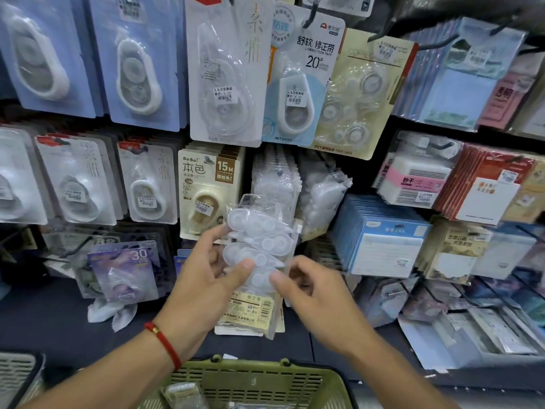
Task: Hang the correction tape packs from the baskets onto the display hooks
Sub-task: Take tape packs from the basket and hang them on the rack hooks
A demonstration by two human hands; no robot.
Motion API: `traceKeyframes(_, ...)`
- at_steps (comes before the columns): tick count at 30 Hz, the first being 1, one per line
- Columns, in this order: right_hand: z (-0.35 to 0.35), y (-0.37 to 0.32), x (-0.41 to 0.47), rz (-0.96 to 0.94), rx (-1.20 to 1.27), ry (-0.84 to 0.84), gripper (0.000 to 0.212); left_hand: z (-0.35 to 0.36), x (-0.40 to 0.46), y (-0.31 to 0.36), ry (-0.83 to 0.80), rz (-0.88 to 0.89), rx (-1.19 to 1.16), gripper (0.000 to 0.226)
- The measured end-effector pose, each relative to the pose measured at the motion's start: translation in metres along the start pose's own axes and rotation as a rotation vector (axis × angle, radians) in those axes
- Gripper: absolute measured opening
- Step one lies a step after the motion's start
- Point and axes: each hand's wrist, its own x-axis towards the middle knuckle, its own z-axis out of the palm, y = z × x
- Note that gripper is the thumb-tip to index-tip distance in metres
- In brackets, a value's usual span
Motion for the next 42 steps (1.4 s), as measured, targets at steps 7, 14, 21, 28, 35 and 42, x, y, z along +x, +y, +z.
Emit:
traceKeyframes(7,0.011,-0.004,-0.001,0.042,0.255,0.071,0.022,-0.002,-0.001,0.004,0.014,0.029,0.001,0.071)
traceKeyframes(14,-0.013,-0.005,0.006,0.156,0.409,0.473,0.034,-0.007,0.002,-0.002,0.022,0.014,0.107,0.073)
traceKeyframes(21,-0.039,0.003,0.012,0.170,0.411,0.522,0.050,-0.007,0.003,-0.002,0.030,0.024,0.107,0.073)
traceKeyframes(28,-0.042,0.004,0.014,0.132,0.424,0.510,0.027,-0.006,0.002,-0.001,0.036,0.022,0.090,0.071)
traceKeyframes(35,-0.043,0.010,0.011,0.122,-0.055,0.581,0.040,-0.004,0.001,-0.001,0.018,0.021,0.074,0.072)
traceKeyframes(42,-0.014,-0.003,0.004,-0.015,0.015,0.129,0.017,0.009,-0.006,0.001,-0.081,0.036,0.034,0.067)
